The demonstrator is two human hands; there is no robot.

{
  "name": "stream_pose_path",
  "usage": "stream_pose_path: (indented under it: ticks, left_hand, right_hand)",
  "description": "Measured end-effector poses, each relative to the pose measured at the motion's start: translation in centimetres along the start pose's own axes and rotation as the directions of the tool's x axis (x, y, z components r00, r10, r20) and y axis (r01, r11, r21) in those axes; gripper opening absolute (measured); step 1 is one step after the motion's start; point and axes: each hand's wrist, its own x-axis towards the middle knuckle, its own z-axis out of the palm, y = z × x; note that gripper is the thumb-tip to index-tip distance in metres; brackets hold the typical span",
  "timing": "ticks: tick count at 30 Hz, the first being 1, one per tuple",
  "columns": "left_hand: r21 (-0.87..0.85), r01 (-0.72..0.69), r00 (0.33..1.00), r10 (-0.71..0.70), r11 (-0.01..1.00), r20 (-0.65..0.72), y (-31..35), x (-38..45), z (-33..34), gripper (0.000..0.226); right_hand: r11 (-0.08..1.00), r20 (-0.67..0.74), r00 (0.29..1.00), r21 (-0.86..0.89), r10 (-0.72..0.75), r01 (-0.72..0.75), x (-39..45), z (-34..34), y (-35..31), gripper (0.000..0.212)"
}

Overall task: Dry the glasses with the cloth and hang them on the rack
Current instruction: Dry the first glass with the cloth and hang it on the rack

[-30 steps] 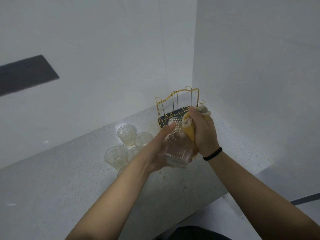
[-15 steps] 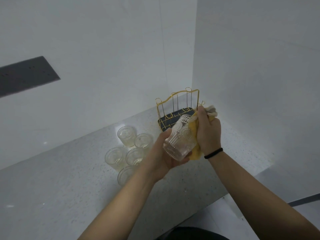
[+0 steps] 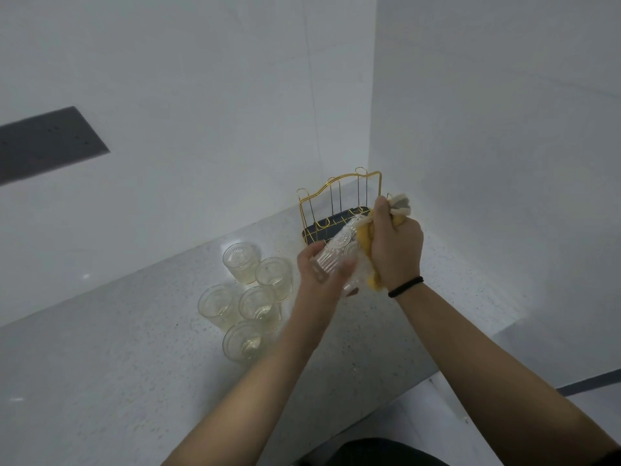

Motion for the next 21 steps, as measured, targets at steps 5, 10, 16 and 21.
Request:
stream_pose_path:
  ticks: [5,10,16,21]
  left_hand:
    - [-0.230,0.126,0.991,-0.132,0.965,-0.011,0.3,0.9,0.6,0.064]
    - [-0.342,0.405,0.913,-0.353,0.848,0.206,0.6,1.1,1.2,0.056]
    - [0.263,-0.202,0.974,0.222,0.944,-0.052,-1.4,1.3,1.8,0.056]
    - [-0.576,0.414,0.905,-0.389,0.705,0.174,-0.2,1.0,1.0,0.065]
  right_hand:
    - [1.000,-0.007,1.000,0.028,0.009,-0.009,0.2,-0.5,0.6,0.047]
    - [0.998,0.017,0.999,0.056,-0.034,0.033,0.9,-1.3,1.0,0.046]
    - [0.990,0.038,0.989,-0.012,0.142,-0.142,2.2,-1.4,1.6,0.048]
    - [0.993,0.062,0.998,0.116,-0.004,-0.003,1.1,-0.9,1.7,0.044]
